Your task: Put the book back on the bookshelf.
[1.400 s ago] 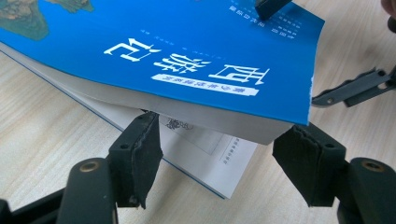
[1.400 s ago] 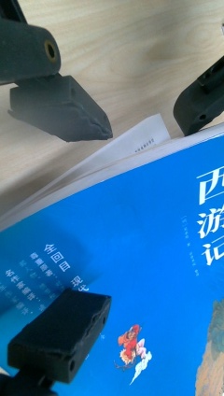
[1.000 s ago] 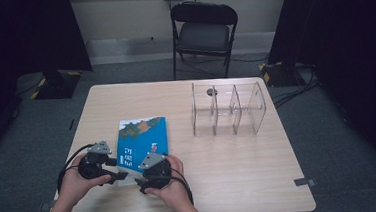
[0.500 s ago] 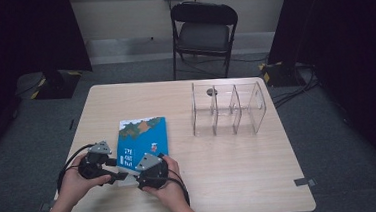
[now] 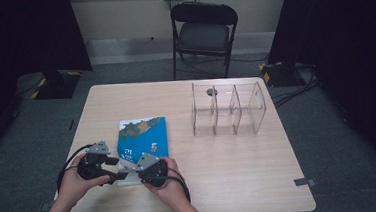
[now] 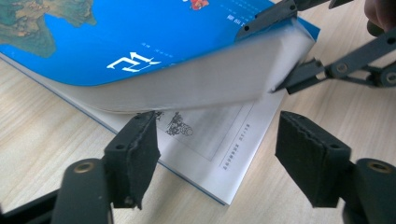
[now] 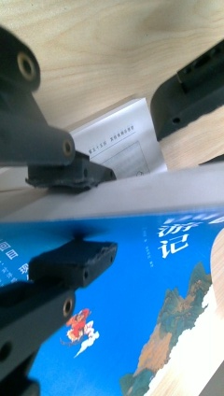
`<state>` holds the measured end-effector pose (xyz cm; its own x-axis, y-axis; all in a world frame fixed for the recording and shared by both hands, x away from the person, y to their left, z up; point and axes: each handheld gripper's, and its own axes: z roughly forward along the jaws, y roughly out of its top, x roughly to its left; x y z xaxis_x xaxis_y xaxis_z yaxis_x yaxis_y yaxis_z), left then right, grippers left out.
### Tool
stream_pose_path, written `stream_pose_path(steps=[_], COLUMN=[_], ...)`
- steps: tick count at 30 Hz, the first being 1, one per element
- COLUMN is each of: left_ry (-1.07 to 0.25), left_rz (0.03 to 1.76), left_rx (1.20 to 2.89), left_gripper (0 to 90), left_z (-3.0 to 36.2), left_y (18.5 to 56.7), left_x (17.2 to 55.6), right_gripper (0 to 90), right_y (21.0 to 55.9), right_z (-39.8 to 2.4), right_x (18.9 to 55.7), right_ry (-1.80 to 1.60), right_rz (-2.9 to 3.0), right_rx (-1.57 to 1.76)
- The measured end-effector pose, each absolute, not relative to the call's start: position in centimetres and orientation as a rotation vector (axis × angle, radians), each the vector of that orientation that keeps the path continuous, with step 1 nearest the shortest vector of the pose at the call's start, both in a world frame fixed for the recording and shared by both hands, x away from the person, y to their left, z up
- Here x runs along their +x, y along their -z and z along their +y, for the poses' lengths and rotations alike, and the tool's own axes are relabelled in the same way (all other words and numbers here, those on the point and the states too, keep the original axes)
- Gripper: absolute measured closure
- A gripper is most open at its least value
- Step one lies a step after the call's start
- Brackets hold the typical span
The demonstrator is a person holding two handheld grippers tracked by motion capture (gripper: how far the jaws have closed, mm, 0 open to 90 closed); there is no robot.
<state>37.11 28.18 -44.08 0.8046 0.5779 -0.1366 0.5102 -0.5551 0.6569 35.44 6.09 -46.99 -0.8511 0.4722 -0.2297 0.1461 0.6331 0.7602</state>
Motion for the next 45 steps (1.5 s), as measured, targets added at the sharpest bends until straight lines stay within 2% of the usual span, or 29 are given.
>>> stream_pose_path(steps=[3,15,29,45], left_ry=[-0.12,-0.093,-0.069,-0.064], left_rz=[0.78,0.764,0.703,0.678], left_rx=[2.282,2.301,2.287,2.301], left_gripper=[27.0,20.4,16.5,16.2], left_z=[28.2,28.7,28.4,28.5], left_y=[44.1,44.6,44.6,45.0], left_x=[36.9,36.6,36.4,36.3], right_gripper=[70.3,74.3,75.0,75.2], right_y=[46.6,45.3,42.8,39.4], right_z=[6.0,5.5,4.4,4.5], right_x=[35.5,35.9,36.7,38.1], right_ry=[-1.083,-1.091,-1.137,-1.105], right_rz=[2.452,2.463,2.463,2.485], right_rx=[0.494,0.548,0.616,0.67])
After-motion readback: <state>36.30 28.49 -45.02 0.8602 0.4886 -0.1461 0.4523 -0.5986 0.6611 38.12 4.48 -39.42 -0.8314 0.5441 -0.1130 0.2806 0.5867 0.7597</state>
